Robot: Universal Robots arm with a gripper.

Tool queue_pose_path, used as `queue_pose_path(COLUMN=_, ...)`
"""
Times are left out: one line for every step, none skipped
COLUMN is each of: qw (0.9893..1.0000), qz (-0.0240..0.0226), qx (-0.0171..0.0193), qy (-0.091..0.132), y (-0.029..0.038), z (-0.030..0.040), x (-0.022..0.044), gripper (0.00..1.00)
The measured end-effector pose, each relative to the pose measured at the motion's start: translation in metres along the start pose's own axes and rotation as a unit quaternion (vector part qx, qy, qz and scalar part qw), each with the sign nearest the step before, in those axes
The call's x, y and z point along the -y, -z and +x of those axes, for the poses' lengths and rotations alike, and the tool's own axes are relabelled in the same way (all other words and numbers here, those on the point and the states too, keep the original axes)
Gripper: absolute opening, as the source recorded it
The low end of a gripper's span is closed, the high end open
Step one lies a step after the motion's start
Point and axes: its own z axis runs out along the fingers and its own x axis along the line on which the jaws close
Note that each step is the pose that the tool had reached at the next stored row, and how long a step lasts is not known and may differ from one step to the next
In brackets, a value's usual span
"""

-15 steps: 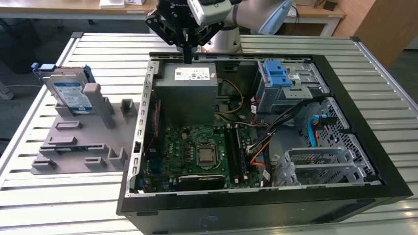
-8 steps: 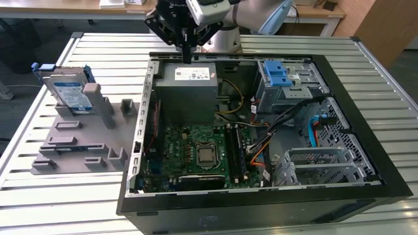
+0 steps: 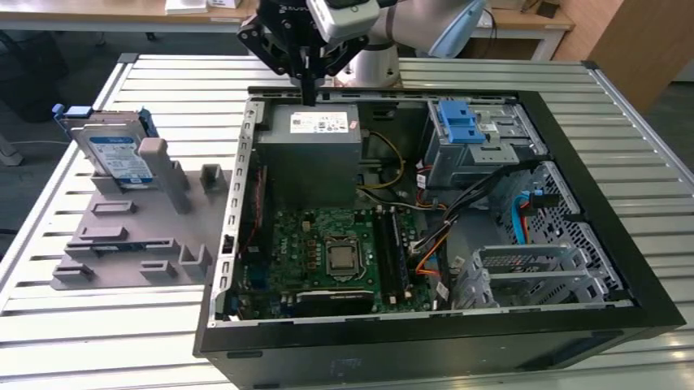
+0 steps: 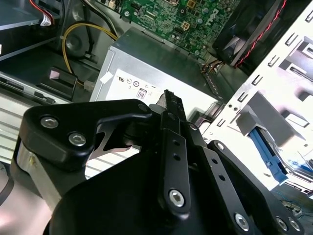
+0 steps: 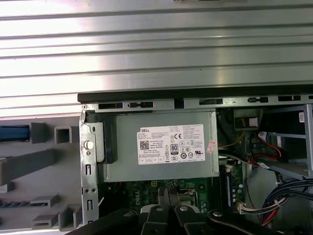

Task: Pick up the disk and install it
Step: 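Reach for the disk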

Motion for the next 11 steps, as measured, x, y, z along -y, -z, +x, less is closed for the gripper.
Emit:
queue_pose_path(qw=1.0, qz=0.0, qx=0.0, qy=0.0, y=0.0, z=0.0009, x=0.0001, gripper=0.11)
queue_pose_path(qw=1.0, qz=0.0, qx=0.0, qy=0.0, y=0.0, z=0.001, x=0.0001, gripper=0.11)
queue_pose_path(qw=1.0, qz=0.0, qx=0.0, qy=0.0, y=0.0, z=0.0012, x=0.0001, gripper=0.11)
queue_pose_path(qw=1.0, qz=0.0, qx=0.0, qy=0.0, y=0.0, z=0.0014, x=0.0001, gripper=0.11)
queue_pose_path(qw=1.0, qz=0.0, qx=0.0, qy=0.0, y=0.0001, z=0.0016, x=0.0001, gripper=0.11)
queue_pose_path(qw=1.0, qz=0.0, qx=0.0, qy=0.0, y=0.0, z=0.0018, x=0.0001, gripper=0.11)
queue_pose_path(qw=1.0, qz=0.0, qx=0.0, qy=0.0, y=0.0001, z=0.002, x=0.0002, gripper=0.11)
queue_pose_path(qw=1.0, qz=0.0, qx=0.0, qy=0.0, y=0.0001, z=0.0022, x=0.0002, gripper=0.11)
queue_pose_path(qw=1.0, qz=0.0, qx=0.0, qy=0.0, y=0.0001, z=0.0024, x=0.0002, gripper=0.11)
queue_pose_path(qw=1.0, qz=0.0, qx=0.0, qy=0.0, y=0.0001, z=0.0026, x=0.0002, gripper=0.11)
queue_pose_path(qw=1.0, qz=0.0, qx=0.0, qy=0.0, y=0.0001, z=0.0027, x=0.0002, gripper=0.11)
